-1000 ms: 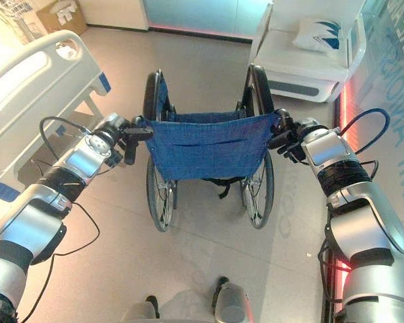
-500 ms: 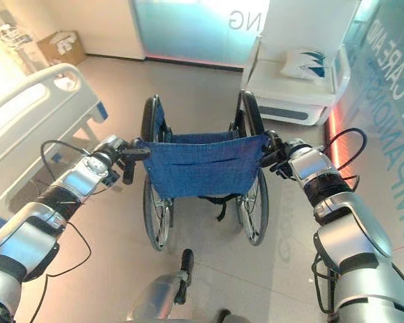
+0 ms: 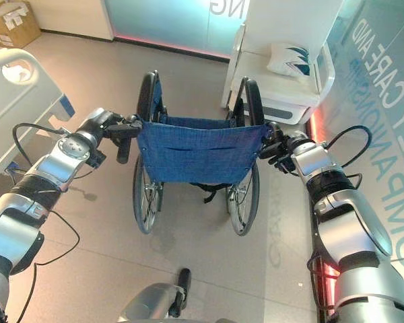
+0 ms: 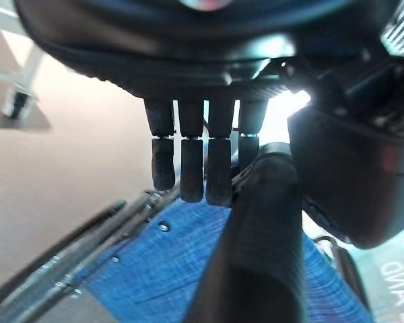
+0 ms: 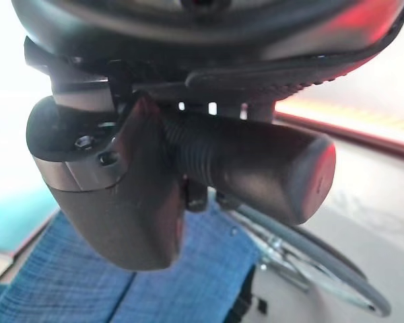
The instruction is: Push the wheelchair next to the bed
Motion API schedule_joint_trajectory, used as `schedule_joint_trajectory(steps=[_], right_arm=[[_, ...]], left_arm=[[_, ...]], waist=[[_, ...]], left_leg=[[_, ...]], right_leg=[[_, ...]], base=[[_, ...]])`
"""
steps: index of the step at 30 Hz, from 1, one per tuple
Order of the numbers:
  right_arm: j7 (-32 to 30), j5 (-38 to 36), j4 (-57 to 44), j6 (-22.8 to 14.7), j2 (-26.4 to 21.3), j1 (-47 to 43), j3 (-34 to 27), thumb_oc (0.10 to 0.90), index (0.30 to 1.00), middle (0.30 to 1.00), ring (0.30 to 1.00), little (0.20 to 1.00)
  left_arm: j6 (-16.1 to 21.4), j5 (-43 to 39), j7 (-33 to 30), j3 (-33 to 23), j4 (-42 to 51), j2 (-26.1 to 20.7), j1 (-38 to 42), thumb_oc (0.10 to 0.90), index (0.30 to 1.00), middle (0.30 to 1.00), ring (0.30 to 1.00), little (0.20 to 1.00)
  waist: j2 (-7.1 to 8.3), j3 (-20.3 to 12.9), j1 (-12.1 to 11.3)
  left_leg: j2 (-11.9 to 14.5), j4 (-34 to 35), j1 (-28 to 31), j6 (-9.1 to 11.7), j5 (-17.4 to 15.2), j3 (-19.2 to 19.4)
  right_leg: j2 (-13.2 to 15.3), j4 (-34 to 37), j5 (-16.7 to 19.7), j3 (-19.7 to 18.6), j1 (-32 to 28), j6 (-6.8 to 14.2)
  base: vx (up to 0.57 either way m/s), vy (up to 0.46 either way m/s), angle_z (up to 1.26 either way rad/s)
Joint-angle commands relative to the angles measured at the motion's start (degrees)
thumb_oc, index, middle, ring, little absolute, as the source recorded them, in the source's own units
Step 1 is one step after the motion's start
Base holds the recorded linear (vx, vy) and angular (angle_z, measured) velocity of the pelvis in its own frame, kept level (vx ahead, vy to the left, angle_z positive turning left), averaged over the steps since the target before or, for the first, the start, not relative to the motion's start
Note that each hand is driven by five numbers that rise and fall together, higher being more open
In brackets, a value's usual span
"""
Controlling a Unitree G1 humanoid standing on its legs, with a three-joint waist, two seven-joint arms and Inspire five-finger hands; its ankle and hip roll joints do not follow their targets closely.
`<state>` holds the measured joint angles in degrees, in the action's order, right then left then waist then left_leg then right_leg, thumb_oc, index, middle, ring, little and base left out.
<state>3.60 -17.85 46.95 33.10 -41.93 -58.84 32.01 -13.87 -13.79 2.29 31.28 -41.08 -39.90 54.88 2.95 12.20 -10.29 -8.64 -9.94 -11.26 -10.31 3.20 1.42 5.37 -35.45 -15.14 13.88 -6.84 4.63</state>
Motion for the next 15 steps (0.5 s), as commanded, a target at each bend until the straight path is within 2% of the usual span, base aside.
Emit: schedule_joint_trajectory(steps=[1, 2, 4, 5, 6, 7, 8, 9, 10, 13, 15], right_arm=[[4.91, 3.61, -7.05, -14.82, 3.07, -6.34, 4.87, 0.4, 0.3, 0.3, 0.3, 0.3], [4.31, 3.94, -7.26, -14.88, 3.29, -6.85, 4.93, 0.4, 0.3, 0.3, 0.3, 0.3], [3.18, 3.97, -8.06, -14.31, 3.32, -7.26, 5.16, 0.4, 0.3, 0.3, 0.3, 0.3], [3.06, 4.05, -8.23, -14.11, 3.3, -7.38, 5.25, 0.4, 0.3, 0.3, 0.3, 0.3], [2.32, 3.95, -9.73, -12.11, 2.52, -7.72, 5.45, 0.4, 0.3, 0.3, 0.3, 0.3], [2.32, 3.79, -10.6, -10.87, 1.81, -7.74, 5.42, 0.4, 0.3, 0.3, 0.3, 0.3], [2.3, 3.79, -10.66, -10.82, 1.77, -7.69, 5.44, 0.4, 0.3, 0.3, 0.3, 0.3], [2.86, 4.23, -12.05, -8.53, 0.5, -8.25, 5.47, 0.4, 0.3, 0.3, 0.3, 0.3], [3.22, 4.48, -12.53, -7.63, 0.06, -8.82, 5.49, 0.4, 0.3, 0.3, 0.3, 0.3], [3.68, 3.49, -12.44, -6.87, -1.5, -10.3, 6.16, 0.4, 0.3, 0.3, 0.3, 0.3], [5.62, 4.51, -13.06, -5.23, -1.49, -11.13, 6.29, 0.4, 0.3, 0.3, 0.3, 0.3]], left_arm=[[2.6, 0.97, -0.81, 0.52, 2.03, -0.22, -3.9, 0.4, 0.3, 0.3, 0.3, 0.3], [2.67, 0.75, -1.53, 0.3, 2.27, -0.13, -3.7, 0.4, 0.3, 0.3, 0.3, 0.3], [3.06, 0.5, -1.7, 0.4, 2.46, -0.35, -3.13, 0.4, 0.3, 0.3, 0.3, 0.3], [3.03, 0.41, -1.71, 0.42, 2.48, -0.35, -3.01, 0.4, 0.3, 0.3, 0.3, 0.3], [2.96, -0.34, -1.09, 0.59, 2.95, -0.39, -2.72, 0.4, 0.3, 0.3, 0.3, 0.3], [2.79, -0.17, -0.47, 0.57, 3.22, -0.12, -2.81, 0.4, 0.3, 0.3, 0.3, 0.3], [2.79, -0.15, -0.46, 0.55, 3.23, -0.08, -2.84, 0.4, 0.3, 0.3, 0.3, 0.3], [2.02, 0.27, 0.95, 0.71, 3.87, 0.31, -3.11, 0.4, 0.3, 0.3, 0.3, 0.3], [1.7, 0.96, 1.44, 0.62, 4.27, 0.48, -3.5, 0.4, 0.3, 0.3, 0.3, 0.3], [1.65, 2.32, 2.54, 0.87, 4.7, 0.91, -4.67, 0.4, 0.3, 0.3, 0.3, 0.3], [0.88, 3.29, 3.68, 0.86, 4.69, 1.06, -6.5, 0.4, 0.3, 0.3, 0.3, 0.3]], waist=[[-0.95, 1.22, 0.15], [-1.16, 2.9, 1.54], [-0.29, 4.79, 3.3], [-0.3, 5.12, 3.59], [0.58, 5.61, 4.65], [0.82, 5.44, 5.27], [0.57, 5.54, 5.33], [1.02, 4.96, 6.07], [1.2, 4.68, 6.22], [1.58, 3.58, 6.81], [1.41, 3.38, 7.16]], left_leg=[[4.65, -3.34, 3.32, 6.61, -6.5, 1.55], [4.64, -4.07, 5.17, 6.89, -8.15, 0.0], [3.5, -5.49, 6.59, 6.77, -11.02, -1.8], [3.41, -5.95, 6.83, 6.72, -11.72, -2.2], [2.31, -6.12, 8.03, 6.58, -13.48, -4.44], [2.11, -5.93, 8.95, 6.71, -14.27, -5.64], [2.33, -6.01, 9.16, 6.75, -14.49, -5.78], [2.36, -5.66, 10.17, 7.09, -15.14, -7.49], [2.83, -5.61, 10.6, 7.43, -15.38, -7.97], [4.65, -5.81, 10.99, 8.28, -15.9, -9.41], [10.22, -6.56, 12.52, 10.26, -14.64, -7.57]], right_leg=[[4.09, 15.93, 14.5, 0.36, 7.63, 1.02], [6.3, 18.63, 16.73, -0.78, 11.84, 1.19], [8.83, 22.97, 22.22, -3.15, 17.04, 2.75], [8.97, 23.61, 22.79, -3.41, 17.39, 3.04], [9.91, 28.71, 25.86, -5.7, 19.32, 4.54], [9.82, 32.12, 26.57, -6.75, 19.28, 5.15], [9.62, 32.34, 26.57, -6.51, 18.87, 5.12], [8.93, 34.82, 27.09, -8.19, 18.34, 5.39], [8.61, 33.92, 26.97, -8.31, 18.33, 5.25], [7.04, 31.17, 24.21, -9.51, 18.31, 4.83], [6.87, 24.78, 20.45, -7.09, 19.18, 3.81]], base=[[0.32, -0.165, -0.13], [0.31, -0.182, -0.06], [0.3, -0.2, 0.25], [0.43, -0.252, 0.78], [0.5, -0.27, 1.18], [0.45, -0.245, 1.23], [0.54, -0.31, 1.13], [0.49, -0.325, 0.99], [0.62, -0.44, 1.02], [0.39, -0.354, 0.62], [0.46, -0.394, 0.75]])
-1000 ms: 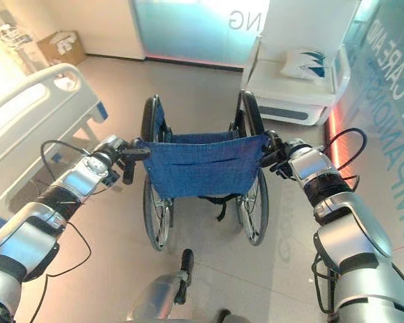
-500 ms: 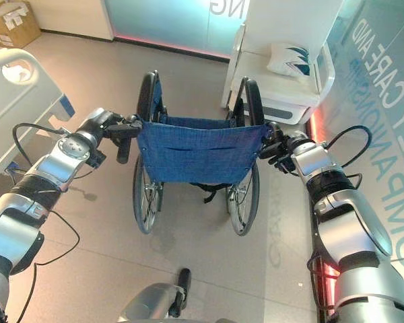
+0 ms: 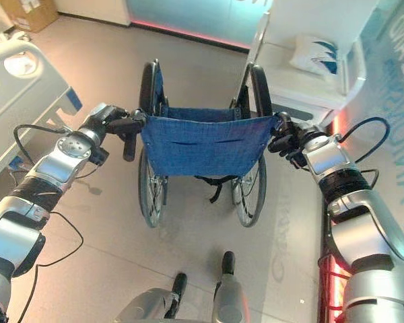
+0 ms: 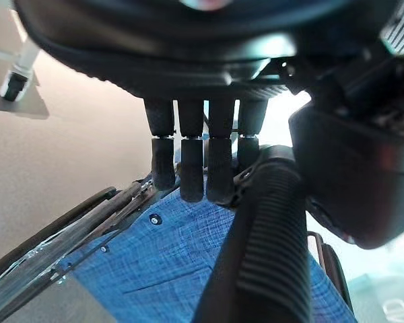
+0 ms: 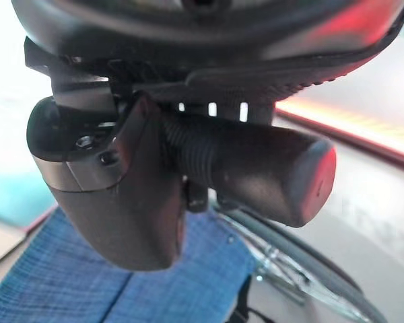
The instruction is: Push the wheelchair next to the bed
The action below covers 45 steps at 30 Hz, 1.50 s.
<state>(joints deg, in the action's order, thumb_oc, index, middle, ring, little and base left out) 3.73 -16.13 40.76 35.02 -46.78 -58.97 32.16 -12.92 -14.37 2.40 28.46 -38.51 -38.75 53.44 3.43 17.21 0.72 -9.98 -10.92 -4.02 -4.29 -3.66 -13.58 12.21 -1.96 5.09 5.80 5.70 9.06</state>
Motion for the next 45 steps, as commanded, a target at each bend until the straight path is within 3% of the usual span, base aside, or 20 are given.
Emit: schedule_joint_trajectory(steps=[1, 2, 3, 5, 10, 11, 13, 15, 17, 19, 22, 23, 26, 27, 29, 30, 33, 37, 41, 45], right_arm=[[6.15, 2.93, -7.02, -7.16, 2.88, -11.35, 6.73, 0.4, 0.3, 0.3, 0.3, 0.3], [6.81, 3.01, -7.21, -6.98, 2.3, -11.48, 7.15, 0.4, 0.3, 0.3, 0.3, 0.3], [6.81, 3.0, -7.22, -6.97, 2.29, -11.48, 7.19, 0.4, 0.3, 0.3, 0.3, 0.3], [6.37, 1.38, -8.05, -6.42, 0.93, -11.67, 7.81, 0.4, 0.3, 0.3, 0.3, 0.3], [5.84, 0.55, -9.18, -4.47, 1.04, -10.47, 7.2, 0.4, 0.3, 0.3, 0.3, 0.3], [5.35, -0.38, -8.48, -4.9, 1.3, -9.45, 6.96, 0.4, 0.3, 0.3, 0.3, 0.3], [4.54, -0.63, -8.0, -4.86, 2.27, -8.18, 6.54, 0.4, 0.3, 0.3, 0.3, 0.3], [3.25, -0.08, -6.57, -5.88, 4.07, -7.32, 6.9, 0.4, 0.3, 0.3, 0.3, 0.3], [2.81, 1.29, -5.94, -6.94, 4.94, -6.94, 6.87, 0.4, 0.3, 0.3, 0.3, 0.3], [2.77, 5.06, -5.54, -9.17, 5.59, -5.93, 5.95, 0.4, 0.3, 0.3, 0.3, 0.3], [4.67, 7.49, -5.35, -10.75, 5.46, -6.08, 5.5, 0.4, 0.3, 0.3, 0.3, 0.3], [5.13, 7.89, -4.98, -11.03, 5.58, -6.53, 5.65, 0.4, 0.3, 0.3, 0.3, 0.3], [7.08, 7.31, -2.98, -13.61, 6.61, -6.27, 5.48, 0.4, 0.3, 0.3, 0.3, 0.3], [7.46, 7.22, -3.08, -14.59, 6.73, -4.88, 4.89, 0.4, 0.3, 0.3, 0.3, 0.3], [7.82, 7.16, -4.75, -15.79, 6.42, -2.06, 4.41, 0.4, 0.3, 0.3, 0.3, 0.3], [8.42, 7.47, -5.6, -16.2, 5.86, -1.24, 4.41, 0.4, 0.3, 0.3, 0.3, 0.3], [9.3, 7.66, -7.0, -16.29, 4.54, -0.35, 4.55, 0.4, 0.3, 0.3, 0.3, 0.3], [9.06, 8.14, -6.24, -15.47, 5.13, -1.84, 5.15, 0.4, 0.3, 0.3, 0.3, 0.3], [6.88, 8.1, -5.02, -15.04, 5.33, -4.66, 6.1, 0.4, 0.3, 0.3, 0.3, 0.3], [7.33, 8.41, -6.68, -12.55, 4.11, -6.61, 6.75, 0.4, 0.3, 0.3, 0.3, 0.3]], left_arm=[[-0.56, 4.58, 3.37, 3.72, 2.33, 0.17, -5.72, 0.4, 0.3, 0.3, 0.3, 0.3], [-0.85, 4.71, 3.16, 3.68, 2.44, 0.48, -6.36, 0.4, 0.3, 0.3, 0.3, 0.3], [-0.85, 4.72, 3.16, 3.65, 2.45, 0.5, -6.4, 0.4, 0.3, 0.3, 0.3, 0.3], [-1.58, 7.03, 2.12, 3.45, 2.38, 1.68, -7.67, 0.4, 0.3, 0.3, 0.3, 0.3], [-1.19, 8.41, 0.89, 3.63, 0.58, 4.39, -7.62, 0.4, 0.3, 0.3, 0.3, 0.3], [-0.57, 8.55, 0.16, 3.56, 0.04, 5.57, -8.02, 0.4, 0.3, 0.3, 0.3, 0.3], [-0.52, 9.59, 0.24, 3.38, -0.09, 6.76, -8.28, 0.4, 0.3, 0.3, 0.3, 0.3], [-0.99, 10.3, -0.81, 3.45, 0.54, 8.04, -8.84, 0.4, 0.3, 0.3, 0.3, 0.3], [-1.42, 10.1, -0.8, 3.4, 1.29, 8.3, -8.8, 0.4, 0.3, 0.3, 0.3, 0.3], [-1.51, 9.03, -0.98, 4.18, 3.02, 7.1, -8.5, 0.4, 0.3, 0.3, 0.3, 0.3], [-2.13, 9.55, 1.16, 3.81, 5.0, 4.12, -8.6, 0.4, 0.3, 0.3, 0.3, 0.3], [-2.06, 9.79, 1.53, 3.62, 5.19, 3.54, -8.57, 0.4, 0.3, 0.3, 0.3, 0.3], [-2.36, 9.34, 2.43, 2.35, 4.6, 1.5, -9.08, 0.4, 0.3, 0.3, 0.3, 0.3], [-2.11, 10.35, 3.71, 2.18, 4.3, 0.06, -9.16, 0.4, 0.3, 0.3, 0.3, 0.3], [-1.92, 11.28, 5.48, 1.58, 4.59, -1.71, -10.11, 0.4, 0.3, 0.3, 0.3, 0.3], [-1.12, 12.23, 6.48, 1.34, 4.37, -2.21, -10.61, 0.4, 0.3, 0.3, 0.3, 0.3], [0.56, 12.67, 7.25, 1.97, 4.07, -2.81, -11.26, 0.4, 0.3, 0.3, 0.3, 0.3], [1.34, 12.87, 7.7, 3.63, 3.8, -2.84, -9.61, 0.4, 0.3, 0.3, 0.3, 0.3], [2.6, 12.54, 6.9, 5.33, 3.55, -2.84, -6.4, 0.4, 0.3, 0.3, 0.3, 0.3], [2.52, 13.08, 7.38, 5.48, 4.39, -2.81, -5.88, 0.4, 0.3, 0.3, 0.3, 0.3]], waist=[[0.91, -1.77, -3.47], [0.81, -2.12, -2.86], [0.72, -2.08, -2.84], [0.1, -2.96, -1.45], [0.26, -3.83, 0.27], [0.03, -4.83, 0.6], [-0.04, -4.72, -0.29], [-0.05, -3.85, -2.41], [-0.32, -2.49, -3.76], [-2.02, 0.15, -6.31], [-3.44, 0.57, -9.83], [-3.16, 0.49, -10.29], [-2.33, -1.24, -12.17], [-1.24, -2.25, -13.09], [0.06, -3.98, -14.24], [-0.25, -4.65, -14.32], [-0.56, -4.78, -13.48], [-1.9, -3.17, -11.42], [-0.06, 0.53, -8.38], [1.03, 0.82, -7.45]], left_leg=[[14.47, -5.19, 6.35, 5.37, -5.55, 8.78], [16.88, -4.46, 7.61, 5.98, -3.11, 9.95], [16.99, -4.33, 7.76, 6.05, -3.09, 9.92], [21.57, -3.67, 9.59, 7.66, 4.74, 12.29], [24.83, -5.98, 11.16, 9.0, 9.8, 15.26], [24.26, -6.77, 12.02, 9.78, 12.17, 14.83], [22.1, -7.88, 10.11, 9.18, 11.5, 13.9], [15.67, -7.42, 3.92, 7.67, 9.24, 13.38], [12.52, -7.16, -2.15, 7.43, 8.85, 16.28], [9.19, -5.76, -10.66, 7.56, 10.41, 23.12], [6.15, -0.83, -14.72, 6.82, 13.23, 26.25], [5.51, -0.56, -14.33, 6.09, 12.14, 26.68], [4.78, -1.74, -12.28, 2.31, 6.8, 24.82], [5.46, -2.33, -11.74, 0.65, 5.08, 25.43], [4.84, -0.71, -10.31, -0.66, 5.02, 24.17], [5.18, -0.02, -9.23, -1.16, 4.94, 23.62], [5.19, 0.2, -6.56, -1.32, 4.42, 21.43], [6.06, 0.63, -2.12, -0.17, 3.21, 16.49], [4.42, -1.58, 1.32, 0.53, -2.46, 9.77], [4.05, -2.96, 2.61, 1.25, -5.71, 6.34]], right_leg=[[-0.15, -9.39, -0.46, 2.39, 6.32, -1.1], [-0.86, -9.87, -1.28, 3.52, 5.98, -1.81], [-0.96, -9.87, -1.34, 3.59, 5.87, -1.85], [-3.1, -10.71, -3.86, 6.57, 4.67, -3.98], [-5.41, -10.66, -6.22, 9.23, 2.45, -6.39], [-6.31, -10.4, -6.93, 10.42, 1.85, -7.3], [-7.48, -9.81, -7.84, 10.34, -0.36, -7.85], [-8.85, -7.71, -8.23, 9.15, -4.21, -7.81], [-9.78, -6.33, -8.88, 8.94, -7.21, -7.9], [-12.68, -5.41, -10.54, 8.5, -11.89, -8.27], [-16.3, -5.6, -13.1, 5.99, -15.99, -8.67], [-16.25, -6.34, -14.08, 5.62, -16.51, -8.57], [-15.51, -11.44, -16.26, 4.54, -16.6, -7.86], [-14.76, -14.98, -16.48, 5.51, -17.57, -7.05], [-13.06, -23.21, -10.37, 6.71, -17.47, -3.62], [-12.84, -28.3, -6.78, 6.41, -16.15, -2.11], [-10.45, -32.84, -3.37, 6.3, -12.31, -0.72], [-6.43, -24.86, -4.75, 6.31, -5.12, -2.18], [0.94, -8.19, 3.86, 2.93, 4.02, 0.01], [2.57, 1.14, 6.81, 0.82, 4.65, 1.68]], base=[[0.48, -0.419, 0.85], [0.28, -0.257, 0.71], [0.29, -0.275, 0.75], [0.31, -0.313, 0.71], [0.29, -0.271, 0.48], [0.3, -0.189, 0.42], [0.35, -0.186, 0.23], [0.4, -0.146, -0.19], [0.34, -0.095, -0.24], [0.48, -0.136, -0.02], [0.43, -0.082, -0.45], [0.48, 0.018, -0.85], [0.42, 0.051, -0.85], [0.48, 0.019, -0.78], [0.49, 0.061, -0.16], [0.45, 0.09, -0.02], [0.36, 0.036, 0.12], [0.33, -0.165, 0.01], [0.32, -0.35, 0.63], [0.41, -0.285, 0.84]])
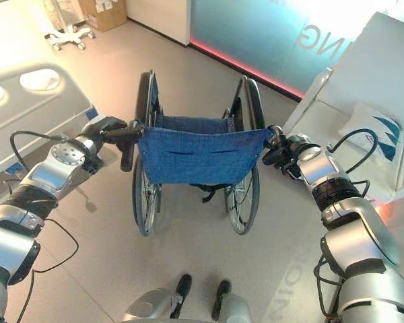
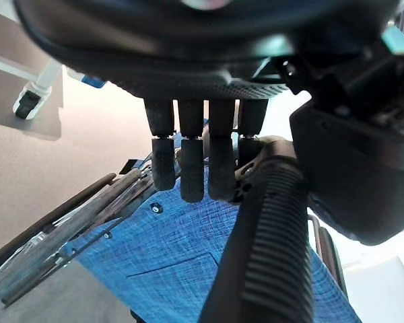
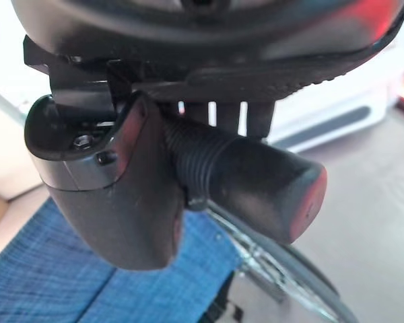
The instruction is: Push the wheelchair next to the bed
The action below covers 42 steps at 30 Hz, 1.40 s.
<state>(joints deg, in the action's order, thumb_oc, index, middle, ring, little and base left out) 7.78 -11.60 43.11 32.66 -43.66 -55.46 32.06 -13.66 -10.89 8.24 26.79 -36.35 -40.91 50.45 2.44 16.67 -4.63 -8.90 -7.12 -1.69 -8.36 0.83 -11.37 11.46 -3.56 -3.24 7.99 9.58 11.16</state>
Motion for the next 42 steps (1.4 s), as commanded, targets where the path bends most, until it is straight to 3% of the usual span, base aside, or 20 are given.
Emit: schedule_joint_trajectory(steps=[1, 5, 7, 8, 9, 14, 16, 18, 19, 21, 22, 24, 27, 31, 33, 35, 37, 39, 41, 42], right_arm=[[4.1, 4.41, -10.37, -8.07, 0.26, -10.97, 7.03, 0.4, 0.3, 0.3, 0.3, 0.3], [6.7, 6.01, -11.22, -6.53, -1.61, -12.71, 7.5, 0.4, 0.3, 0.3, 0.3, 0.3], [8.62, 5.99, -11.0, -6.26, -3.08, -14.48, 8.39, 0.4, 0.3, 0.3, 0.3, 0.3], [9.84, 5.64, -11.47, -6.46, -3.61, -14.93, 8.75, 0.4, 0.3, 0.3, 0.3, 0.3], [10.16, 5.69, -11.65, -6.41, -3.7, -14.92, 8.87, 0.4, 0.3, 0.3, 0.3, 0.3], [11.02, 6.36, -13.26, -5.13, -5.52, -13.65, 9.37, 0.4, 0.3, 0.3, 0.3, 0.3], [11.48, 9.26, -13.84, -4.87, -5.78, -12.32, 9.08, 0.4, 0.3, 0.3, 0.3, 0.3], [11.82, 10.92, -13.95, -5.62, -5.83, -11.7, 9.06, 0.4, 0.3, 0.3, 0.3, 0.3], [12.32, 12.19, -13.7, -6.32, -5.51, -11.48, 9.06, 0.4, 0.3, 0.3, 0.3, 0.3], [12.26, 12.55, -13.05, -6.96, -4.83, -11.93, 9.66, 0.4, 0.3, 0.3, 0.3, 0.3], [11.4, 12.59, -12.43, -7.18, -4.03, -12.34, 10.09, 0.4, 0.3, 0.3, 0.3, 0.3], [9.95, 12.91, -12.43, -7.39, -3.16, -11.98, 9.87, 0.4, 0.3, 0.3, 0.3, 0.3], [8.24, 12.62, -13.2, -7.49, -2.1, -9.87, 8.55, 0.4, 0.3, 0.3, 0.3, 0.3], [7.94, 12.16, -12.64, -7.96, -0.08, -8.71, 7.67, 0.4, 0.3, 0.3, 0.3, 0.3], [8.11, 12.98, -11.56, -8.97, 1.09, -8.47, 7.6, 0.4, 0.3, 0.3, 0.3, 0.3], [8.27, 13.48, -11.08, -9.96, 1.99, -8.1, 7.62, 0.4, 0.3, 0.3, 0.3, 0.3], [8.02, 12.94, -10.41, -11.86, 1.8, -6.87, 7.31, 0.4, 0.3, 0.3, 0.3, 0.3], [8.11, 12.34, -10.82, -13.26, 0.87, -6.57, 7.57, 0.4, 0.3, 0.3, 0.3, 0.3], [7.97, 11.18, -11.34, -13.61, 0.19, -6.32, 7.49, 0.4, 0.3, 0.3, 0.3, 0.3], [8.01, 10.82, -11.59, -14.0, 0.08, -6.15, 7.04, 0.4, 0.3, 0.3, 0.3, 0.3]], left_arm=[[3.37, 9.71, 2.76, 6.9, 3.11, -0.82, -3.29, 0.4, 0.3, 0.3, 0.3, 0.3], [3.17, 9.64, 3.81, 7.07, 6.23, -1.39, -4.39, 0.4, 0.3, 0.3, 0.3, 0.3], [2.47, 8.49, 3.55, 7.21, 7.79, -1.65, -5.18, 0.4, 0.3, 0.3, 0.3, 0.3], [1.61, 8.47, 2.6, 7.16, 8.29, -1.7, -6.03, 0.4, 0.3, 0.3, 0.3, 0.3], [1.55, 8.65, 2.51, 7.12, 8.39, -1.6, -6.33, 0.4, 0.3, 0.3, 0.3, 0.3], [1.56, 10.08, 1.92, 7.0, 10.2, 0.17, -8.61, 0.4, 0.3, 0.3, 0.3, 0.3], [1.67, 10.04, 0.98, 7.26, 9.96, 2.27, -8.96, 0.4, 0.3, 0.3, 0.3, 0.3], [1.35, 10.23, 0.68, 7.47, 9.76, 3.38, -9.11, 0.4, 0.3, 0.3, 0.3, 0.3], [0.99, 10.62, 0.65, 7.48, 9.61, 4.09, -9.14, 0.4, 0.3, 0.3, 0.3, 0.3], [-0.11, 11.3, 0.51, 7.43, 10.01, 4.84, -8.91, 0.4, 0.3, 0.3, 0.3, 0.3], [-0.8, 11.51, 0.23, 7.32, 10.42, 5.28, -8.61, 0.4, 0.3, 0.3, 0.3, 0.3], [-1.09, 10.42, -0.89, 7.48, 10.84, 5.34, -8.1, 0.4, 0.3, 0.3, 0.3, 0.3], [-0.99, 9.85, -0.44, 6.87, 12.03, 4.01, -8.55, 0.4, 0.3, 0.3, 0.3, 0.3], [-1.08, 10.8, 1.63, 5.22, 12.61, 2.52, -10.01, 0.4, 0.3, 0.3, 0.3, 0.3], [-0.74, 10.69, 2.06, 5.06, 11.76, 1.83, -9.81, 0.4, 0.3, 0.3, 0.3, 0.3], [-0.75, 10.0, 2.05, 4.84, 10.77, 1.27, -9.66, 0.4, 0.3, 0.3, 0.3, 0.3], [-0.38, 9.83, 4.73, 4.9, 9.24, -0.94, -8.1, 0.4, 0.3, 0.3, 0.3, 0.3], [-0.12, 10.15, 4.9, 5.42, 8.62, -1.32, -7.44, 0.4, 0.3, 0.3, 0.3, 0.3], [0.25, 9.69, 4.44, 5.85, 8.25, -1.77, -7.48, 0.4, 0.3, 0.3, 0.3, 0.3], [0.29, 9.64, 4.13, 5.74, 7.91, -1.85, -7.4, 0.4, 0.3, 0.3, 0.3, 0.3]], waist=[[2.48, 1.21, -1.97], [3.36, 0.58, -1.55], [3.02, 0.69, -0.86], [3.12, 0.91, -0.27], [3.04, 0.91, -0.06], [1.71, 0.19, 2.88], [1.73, -0.18, 4.28], [1.77, -0.24, 4.49], [1.87, 0.13, 3.83], [2.12, 0.72, 2.36], [2.1, 1.28, 1.14], [1.1, 2.92, -0.88], [-0.62, 4.06, -4.23], [-1.48, 3.19, -6.67], [-0.97, 2.14, -6.59], [-0.17, 1.2, -7.07], [2.32, -0.63, -8.19], [2.64, -1.46, -8.27], [3.24, -2.23, -8.15], [3.24, -2.4, -8.14]], left_leg=[[3.34, -7.66, 0.83, 5.79, -11.48, 2.67], [5.11, -9.05, 0.59, 6.87, -12.68, -0.15], [9.77, -10.0, 0.55, 8.27, -11.66, 0.53], [13.72, -9.34, 2.73, 9.65, -10.45, 2.78], [14.93, -9.01, 3.41, 10.0, -9.39, 3.63], [23.71, -8.35, 5.98, 12.48, 3.83, 10.19], [26.0, -10.51, 6.5, 12.91, 6.66, 13.78], [25.62, -10.94, 6.89, 13.06, 7.12, 14.64], [23.87, -10.93, 6.17, 12.65, 6.14, 14.01], [18.92, -9.87, 4.1, 11.6, 3.84, 11.96], [14.49, -8.42, 0.37, 11.07, 3.27, 11.9], [10.01, -6.63, -6.84, 11.17, 4.17, 15.38], [6.74, -1.3, -12.01, 11.44, 8.04, 20.13], [4.91, 3.13, -11.88, 9.95, 9.1, 24.02], [5.33, 0.63, -10.84, 7.43, 5.42, 27.86], [5.42, -1.3, -10.67, 6.02, 3.29, 27.11], [5.42, -2.49, -10.85, 3.35, 1.05, 26.46], [5.51, -1.39, -9.52, 2.58, 0.86, 26.26], [5.36, -1.4, -8.73, 2.52, 0.45, 25.52], [5.61, -1.64, -8.39, 2.49, 0.0, 24.98]], right_leg=[[3.93, 4.45, 15.9, -2.51, 0.46, -0.03], [3.02, 0.62, 14.01, -5.22, -0.22, 0.11], [1.73, -6.9, 9.7, -3.85, 1.17, -0.72], [2.03, -9.64, 8.04, -0.93, 1.68, -1.51], [2.0, -10.06, 7.64, -0.07, 1.62, -1.8], [-1.78, -11.26, 3.63, 4.4, -0.56, -5.63], [-2.94, -10.91, 2.35, 6.85, -2.04, -7.42], [-3.99, -10.45, 1.63, 8.11, -3.41, -8.14], [-4.99, -9.68, 1.22, 8.32, -5.28, -8.32], [-6.25, -8.04, 1.27, 7.48, -7.8, -8.11], [-7.61, -6.47, 0.91, 6.86, -10.13, -8.1], [-10.34, -5.11, -0.72, 6.72, -13.71, -8.54], [-14.16, -4.01, -2.64, 5.69, -18.33, -8.99], [-17.11, -4.07, -4.8, 4.47, -21.36, -9.49], [-16.99, -6.6, -7.02, 5.34, -21.18, -9.83], [-16.2, -8.66, -7.62, 5.62, -21.14, -9.48], [-14.4, -15.1, -3.33, 5.97, -22.03, -6.75], [-13.01, -23.02, 2.29, 5.71, -20.99, -3.63], [-12.45, -26.34, 6.37, 5.02, -20.09, -1.45], [-10.72, -27.48, 7.24, 6.0, -19.2, -1.34]], base=[[0.51, -0.36, 0.55], [0.43, -0.387, 0.63], [0.44, -0.426, 0.97], [0.44, -0.363, 0.97], [0.43, -0.348, 0.87], [0.34, -0.31, 0.62], [0.38, -0.334, 0.68], [0.34, -0.279, 0.55], [0.34, -0.245, 0.43], [0.34, -0.212, 0.26], [0.31, -0.181, 0.01], [0.31, -0.178, 0.01], [0.39, -0.148, -0.34], [0.44, -0.057, -0.64], [0.37, 0.067, -0.43], [0.35, 0.056, -0.16], [0.31, 0.042, -0.16], [0.31, 0.136, -0.25], [0.29, 0.087, -0.04], [0.25, 0.034, 0.04]])
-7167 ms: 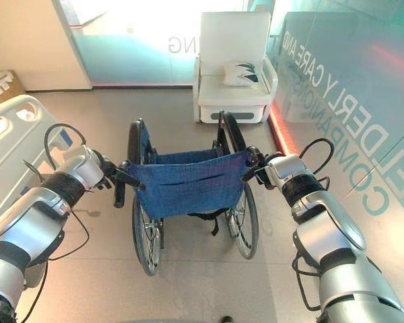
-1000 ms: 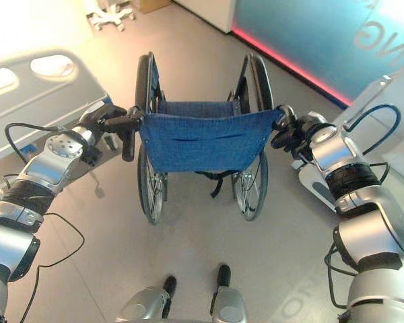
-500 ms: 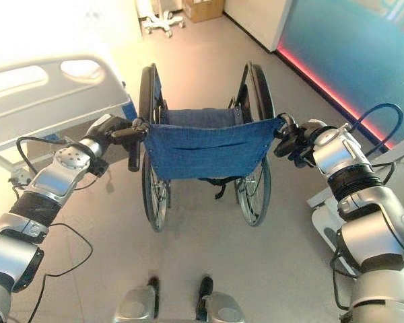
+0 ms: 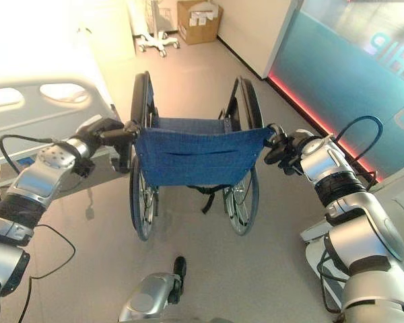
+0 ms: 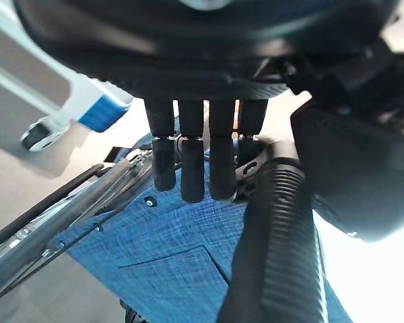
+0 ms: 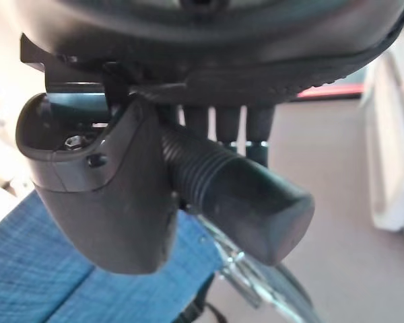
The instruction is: Push the wheelchair next to the bed
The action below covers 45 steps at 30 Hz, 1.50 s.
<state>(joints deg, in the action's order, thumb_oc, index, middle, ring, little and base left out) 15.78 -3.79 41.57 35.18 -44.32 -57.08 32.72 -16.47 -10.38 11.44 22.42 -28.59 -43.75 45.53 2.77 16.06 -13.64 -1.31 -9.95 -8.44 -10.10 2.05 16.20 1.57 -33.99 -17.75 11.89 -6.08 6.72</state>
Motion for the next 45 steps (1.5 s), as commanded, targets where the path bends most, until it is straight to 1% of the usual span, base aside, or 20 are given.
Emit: schedule_joint_trajectory(steps=[1, 3, 4, 6, 8, 11, 15, 17, 21, 25, 26, 28, 32, 35, 38, 39, 40, 42, 44, 45], right_arm=[[0.21, 3.04, -9.9, -17.02, 0.95, -4.72, 6.01, 0.4, 0.3, 0.3, 0.3, 0.3], [0.31, 2.93, -9.31, -17.63, 1.36, -5.28, 6.17, 0.4, 0.3, 0.3, 0.3, 0.3], [-0.02, 2.77, -8.7, -17.22, 2.15, -6.46, 6.32, 0.4, 0.3, 0.3, 0.3, 0.3], [-1.09, 2.28, -8.04, -16.49, 2.68, -7.59, 6.7, 0.4, 0.3, 0.3, 0.3, 0.3], [-1.73, 1.93, -7.16, -14.72, 2.67, -8.24, 7.12, 0.4, 0.3, 0.3, 0.3, 0.3], [-1.87, 1.27, -6.44, -13.25, 2.05, -8.88, 7.5, 0.4, 0.3, 0.3, 0.3, 0.3], [-1.56, -0.35, -9.43, -8.51, 1.23, -11.02, 8.17, 0.4, 0.3, 0.3, 0.3, 0.3], [-1.46, -0.08, -10.1, -7.54, 0.28, -10.93, 7.44, 0.4, 0.3, 0.3, 0.3, 0.3], [-1.53, 0.75, -8.95, -8.14, -0.7, -12.54, 7.6, 0.4, 0.3, 0.3, 0.3, 0.3], [1.73, 1.11, -7.5, -7.79, -1.63, -16.1, 9.55, 0.4, 0.3, 0.3, 0.3, 0.3], [2.89, 1.03, -7.57, -7.32, -2.34, -16.81, 10.38, 0.4, 0.3, 0.3, 0.3, 0.3], [3.73, 1.33, -7.56, -6.9, -3.72, -17.14, 11.0, 0.4, 0.3, 0.3, 0.3, 0.3], [4.43, 3.33, -7.9, -5.65, -4.25, -15.81, 9.94, 0.4, 0.3, 0.3, 0.3, 0.3], [5.39, 4.5, -8.16, -5.42, -4.33, -15.11, 9.53, 0.4, 0.3, 0.3, 0.3, 0.3], [5.24, 4.54, -7.42, -6.14, -3.68, -13.18, 9.25, 0.4, 0.3, 0.3, 0.3, 0.3], [4.79, 4.42, -7.19, -6.1, -3.31, -12.53, 9.04, 0.4, 0.3, 0.3, 0.3, 0.3], [3.97, 3.91, -6.74, -6.27, -2.46, -11.8, 9.01, 0.4, 0.3, 0.3, 0.3, 0.3], [2.57, 3.41, -5.68, -7.01, -0.87, -11.04, 9.04, 0.4, 0.3, 0.3, 0.3, 0.3], [1.48, 4.0, -5.27, -7.45, 0.54, -10.44, 8.94, 0.4, 0.3, 0.3, 0.3, 0.3], [0.88, 4.19, -5.29, -8.31, 1.48, -9.52, 8.76, 0.4, 0.3, 0.3, 0.3, 0.3]], left_arm=[[3.32, 9.06, 0.71, 10.06, -0.59, 1.04, -2.14, 0.4, 0.3, 0.3, 0.3, 0.3], [3.78, 9.12, 0.58, 10.1, -1.51, 1.4, -1.81, 0.4, 0.3, 0.3, 0.3, 0.3], [3.98, 9.6, 0.37, 10.74, -1.69, 1.74, -1.12, 0.4, 0.3, 0.3, 0.3, 0.3], [4.51, 9.55, 0.12, 11.51, -2.28, 1.84, 0.26, 0.4, 0.3, 0.3, 0.3, 0.3], [5.54, 9.36, 0.08, 12.57, -2.7, 2.46, 1.6, 0.4, 0.3, 0.3, 0.3, 0.3], [6.53, 9.28, 0.21, 13.27, -3.02, 3.29, 2.39, 0.4, 0.3, 0.3, 0.3, 0.3], [4.91, 7.03, -0.6, 13.39, -2.72, 4.44, 3.5, 0.4, 0.3, 0.3, 0.3, 0.3], [5.47, 6.31, -0.15, 12.27, -1.87, 4.99, 2.3, 0.4, 0.3, 0.3, 0.3, 0.3], [6.75, 6.92, -0.53, 12.65, -1.0, 5.46, 2.08, 0.4, 0.3, 0.3, 0.3, 0.3], [6.52, 4.4, -2.68, 13.27, -0.57, 6.65, 1.2, 0.4, 0.3, 0.3, 0.3, 0.3], [6.01, 4.43, -2.64, 13.47, -0.32, 7.2, 0.79, 0.4, 0.3, 0.3, 0.3, 0.3], [4.03, 4.0, -4.43, 13.78, 0.63, 8.37, 0.3, 0.4, 0.3, 0.3, 0.3, 0.3], [2.59, 4.28, -6.88, 12.94, 1.12, 10.9, -0.55, 0.4, 0.3, 0.3, 0.3, 0.3], [2.29, 5.49, -6.54, 11.83, 1.24, 12.25, -0.82, 0.4, 0.3, 0.3, 0.3, 0.3], [2.9, 4.24, -6.84, 11.82, -0.04, 12.87, -1.16, 0.4, 0.3, 0.3, 0.3, 0.3], [2.88, 4.21, -6.45, 11.65, -0.31, 12.87, -0.98, 0.4, 0.3, 0.3, 0.3, 0.3], [2.68, 4.86, -6.03, 11.33, -0.36, 12.9, -0.74, 0.4, 0.3, 0.3, 0.3, 0.3], [2.27, 4.78, -6.28, 11.21, -0.14, 12.71, -0.45, 0.4, 0.3, 0.3, 0.3, 0.3], [2.03, 4.14, -6.68, 10.96, 0.14, 11.88, -0.5, 0.4, 0.3, 0.3, 0.3, 0.3], [1.82, 3.08, -7.27, 10.74, 0.66, 10.45, -1.07, 0.4, 0.3, 0.3, 0.3, 0.3]], waist=[[2.62, -1.69, 0.99], [2.21, -1.26, 1.37], [1.51, -0.07, 2.06], [1.17, 1.47, 3.39], [1.93, 2.7, 5.51], [2.62, 2.72, 7.08], [4.11, 1.87, 8.44], [4.47, 1.87, 8.87], [4.61, 1.82, 9.15], [4.04, 1.04, 10.39], [3.58, 0.78, 11.27], [2.74, 0.23, 12.63], [1.11, -0.11, 13.65], [0.74, -0.84, 14.84], [0.09, -2.63, 16.1], [0.21, -2.44, 15.39], [0.65, -1.79, 14.07], [0.59, 0.52, 11.79], [-0.42, 2.33, 9.56], [-1.66, 3.31, 7.47]], left_leg=[[-1.41, 0.92, -1.2, 4.24, -1.87, -3.14], [-0.79, 0.5, -0.44, 4.49, -2.47, -3.91], [-0.25, 0.73, 1.91, 5.71, -2.67, -7.01], [0.18, 1.01, 4.46, 6.5, -3.52, -9.76], [-0.55, 0.56, 6.32, 6.84, -5.83, -12.78], [-1.6, -0.32, 7.39, 7.34, -8.22, -16.39], [-2.59, -3.64, 7.45, 7.83, -11.48, -19.55], [-1.47, -5.24, 7.75, 8.38, -13.11, -21.22], [1.31, -6.61, 6.61, 9.6, -13.71, -23.98], [8.68, -4.19, 9.69, 12.83, -10.5, -22.04], [11.62, -2.57, 11.33, 13.86, -7.24, -19.92], [14.75, -1.0, 12.78, 14.68, -2.36, -17.49], [17.78, -0.92, 11.89, 15.93, 5.8, -16.42], [19.06, -1.22, 12.89, 16.44, 7.85, -14.8], [18.05, -4.65, 15.26, 17.58, 10.36, -14.81], [15.56, -6.3, 14.05, 16.87, 8.85, -15.83], [11.34, -7.93, 10.25, 15.45, 6.86, -16.36], [5.98, -8.98, 3.54, 14.07, 4.46, -13.77], [2.24, -7.07, -2.83, 13.93, 5.26, -9.96], [0.22, -4.54, -7.59, 13.94, 7.57, -8.29]], right_leg=[[1.14, 2.31, 20.87, 3.39, -2.14, 2.54], [3.22, 3.37, 19.85, 4.46, 0.0, 1.93], [5.87, 8.16, 18.74, 4.53, 3.23, 1.14], [8.6, 12.29, 21.53, 2.82, 8.09, 1.36], [11.2, 20.23, 26.39, -1.05, 12.65, 2.53], [11.33, 27.42, 27.92, -3.73, 13.26, 3.46], [12.59, 33.58, 30.15, -6.39, 13.88, 4.49], [14.12, 33.64, 30.87, -8.08, 14.6, 4.88], [12.96, 30.12, 27.92, -10.31, 15.29, 5.25], [11.71, 23.1, 23.53, -5.59, 17.35, 4.01], [10.97, 22.41, 22.37, -3.84, 17.19, 2.88], [9.69, 21.28, 20.62, -1.17, 17.03, 1.13], [6.77, 20.75, 17.5, 1.2, 14.88, -1.73], [5.77, 21.34, 16.7, 2.07, 13.95, -2.89], [4.42, 21.62, 15.77, 3.13, 13.59, -4.44], [3.81, 21.97, 15.36, 3.36, 12.24, -4.74], [2.77, 23.27, 15.14, 3.08, 9.53, -5.03], [1.4, 24.64, 14.26, 2.62, 4.9, -5.02], [-0.61, 25.4, 13.35, 2.5, 1.36, -5.1], [-2.71, 25.51, 12.47, 1.28, -1.34, -5.23]], base=[[0.22, 0.004, 0.04], [0.22, -0.073, -0.05], [0.27, -0.172, 0.05], [0.26, -0.239, 0.15], [0.31, -0.243, 0.46], [0.36, -0.193, 1.12], [0.43, -0.292, 0.75], [0.5, -0.419, 0.38], [0.29, -0.377, 0.6], [0.38, -0.358, 0.79], [0.4, -0.287, 0.73], [0.37, -0.264, 0.78], [0.32, -0.25, 0.43], [0.28, -0.219, 0.11], [0.31, -0.209, 0.39], [0.4, -0.307, 0.32], [0.41, -0.29, 0.08], [0.41, -0.212, 0.0], [0.42, -0.141, -0.12], [0.61, -0.109, -0.3]])
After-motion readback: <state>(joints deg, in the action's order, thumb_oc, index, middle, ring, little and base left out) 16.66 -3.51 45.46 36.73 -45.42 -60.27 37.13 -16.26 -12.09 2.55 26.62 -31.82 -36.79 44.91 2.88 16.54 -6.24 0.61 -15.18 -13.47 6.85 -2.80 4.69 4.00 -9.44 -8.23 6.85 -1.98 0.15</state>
